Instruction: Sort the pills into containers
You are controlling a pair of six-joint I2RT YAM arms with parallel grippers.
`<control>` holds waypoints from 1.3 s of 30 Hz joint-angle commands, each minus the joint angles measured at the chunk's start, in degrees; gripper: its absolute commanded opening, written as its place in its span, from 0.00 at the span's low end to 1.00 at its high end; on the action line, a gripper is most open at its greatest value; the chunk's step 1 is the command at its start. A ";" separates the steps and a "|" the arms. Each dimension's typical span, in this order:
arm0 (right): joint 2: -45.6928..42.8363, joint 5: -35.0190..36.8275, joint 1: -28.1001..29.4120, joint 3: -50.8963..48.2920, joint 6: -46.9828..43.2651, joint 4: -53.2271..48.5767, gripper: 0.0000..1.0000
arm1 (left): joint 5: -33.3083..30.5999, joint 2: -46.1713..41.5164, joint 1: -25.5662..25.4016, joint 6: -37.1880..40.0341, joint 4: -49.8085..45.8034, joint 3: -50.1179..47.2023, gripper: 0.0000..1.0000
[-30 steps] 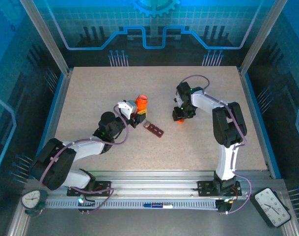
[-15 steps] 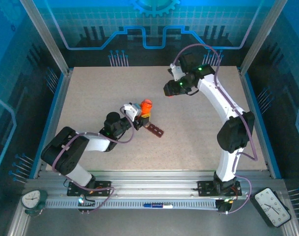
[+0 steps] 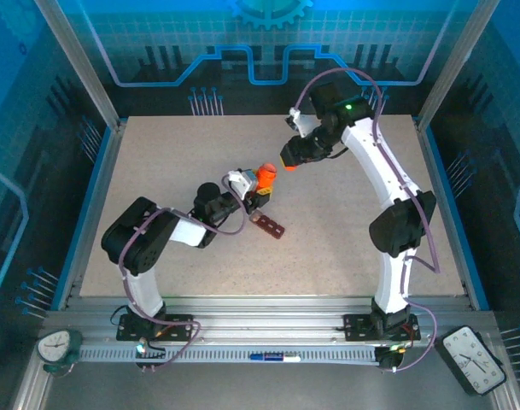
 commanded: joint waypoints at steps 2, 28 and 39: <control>1.82 -3.80 0.60 2.95 -2.34 -4.76 0.39 | 4.04 1.92 0.56 0.30 5.69 2.98 0.00; 8.34 -4.42 3.50 8.16 -4.56 -8.96 0.43 | 11.66 -1.28 0.57 1.80 2.46 2.65 0.00; 7.96 -8.65 3.54 6.57 -6.96 -9.80 0.43 | 13.38 -3.31 0.55 3.04 -0.76 3.00 0.00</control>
